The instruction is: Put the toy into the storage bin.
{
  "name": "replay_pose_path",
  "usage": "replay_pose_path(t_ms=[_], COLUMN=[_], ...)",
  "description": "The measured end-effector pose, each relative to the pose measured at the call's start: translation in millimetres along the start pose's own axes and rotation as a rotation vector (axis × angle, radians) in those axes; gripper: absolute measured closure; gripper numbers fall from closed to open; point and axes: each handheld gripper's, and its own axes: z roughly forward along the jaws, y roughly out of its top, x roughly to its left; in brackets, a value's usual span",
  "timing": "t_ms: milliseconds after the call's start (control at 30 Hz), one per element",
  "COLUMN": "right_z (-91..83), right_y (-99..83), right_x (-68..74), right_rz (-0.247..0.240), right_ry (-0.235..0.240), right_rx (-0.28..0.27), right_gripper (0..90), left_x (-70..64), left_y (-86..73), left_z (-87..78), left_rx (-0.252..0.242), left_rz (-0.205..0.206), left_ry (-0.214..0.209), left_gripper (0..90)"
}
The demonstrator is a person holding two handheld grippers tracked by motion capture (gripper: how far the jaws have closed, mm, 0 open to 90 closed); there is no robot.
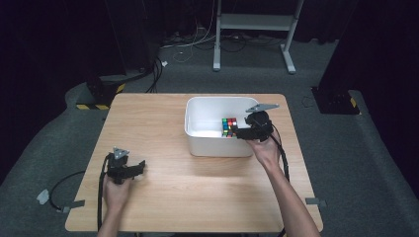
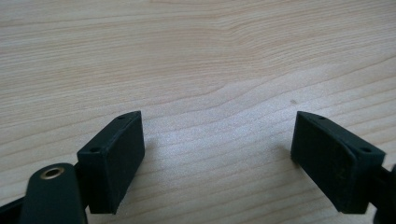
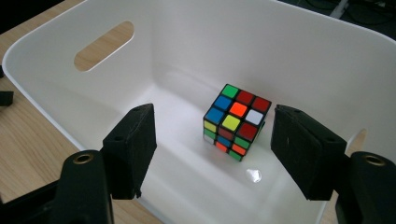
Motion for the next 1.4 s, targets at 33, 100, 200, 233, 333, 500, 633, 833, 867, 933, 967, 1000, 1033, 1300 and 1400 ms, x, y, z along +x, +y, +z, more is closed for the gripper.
replay_pose_path(t_ms=[33, 100, 200, 233, 333, 500, 633, 833, 867, 933, 967, 1000, 1033, 1300, 1400], right_z=[-0.8, -1.7, -7.0, -8.1, -11.2, -17.6, -21.7, -27.0, -27.4, -29.1, -29.6, -29.6, -31.6, -39.8, -43.1], right_y=[-0.3, -0.5, -1.0, -1.0, -1.3, -2.2, -3.0, -4.6, -4.8, -5.4, -5.7, -5.7, -6.8, -8.8, -9.2], right_x=[-0.3, -0.7, -2.2, -2.3, -2.8, -3.6, -4.5, -4.0, -3.7, -2.1, -1.9, -1.9, -2.2, -5.8, -6.6], right_rz=[0.0, 0.001, 0.01, 0.01, 0.011, 0.007, 0.011, -0.003, -0.005, -0.017, -0.023, -0.023, -0.024, -0.007, -0.004], right_ry=[0.0, 0.0, 0.005, 0.004, 0.004, -0.007, -0.005, -0.03, -0.031, -0.036, -0.035, -0.035, -0.031, -0.029, -0.028], right_rx=[-0.006, -0.013, -0.037, -0.041, -0.051, -0.083, -0.101, -0.125, -0.127, -0.127, -0.132, -0.132, -0.142, -0.164, -0.174], right_gripper=[31.1, 31.1, 31.2, 31.2, 31.2, 30.1, 28.6, 28.2, 28.3, 28.3, 28.3, 28.3, 28.3, 28.3, 28.4], left_x=[0.0, 0.0, -0.1, -0.1, -0.1, -0.1, -0.2, -0.1, -0.2, -0.2, -0.2, -0.2, -0.2, -0.2, -0.2], left_y=[0.0, 0.0, 0.0, 0.0, 0.0, 0.0, 0.0, 0.0, 0.0, 0.0, 0.0, 0.0, 0.0, 0.0, 0.0], left_z=[0.0, 0.0, 0.0, 0.0, 0.0, 0.0, 0.0, 0.0, 0.0, 0.0, 0.0, 0.0, 0.0, 0.0, 0.0], left_rx=[0.0, 0.0, 0.0, 0.0, -0.001, 0.001, 0.0, 0.001, 0.0, 0.0, 0.0, 0.0, 0.0, 0.0, 0.0], left_rz=[0.0, 0.0, -0.001, -0.001, -0.002, 0.0, 0.0, 0.0, 0.0, 0.0, 0.0, 0.0, 0.0, 0.0, -0.001], left_ry=[0.0, 0.0, 0.0, 0.0, 0.0, 0.001, 0.001, 0.001, 0.001, 0.001, 0.001, 0.001, 0.001, 0.001, 0.001], left_gripper=[17.6, 17.6, 17.6, 17.6, 17.6, 17.6, 17.6, 17.6, 17.6, 17.6, 17.6, 17.6, 17.6, 17.6, 17.6])
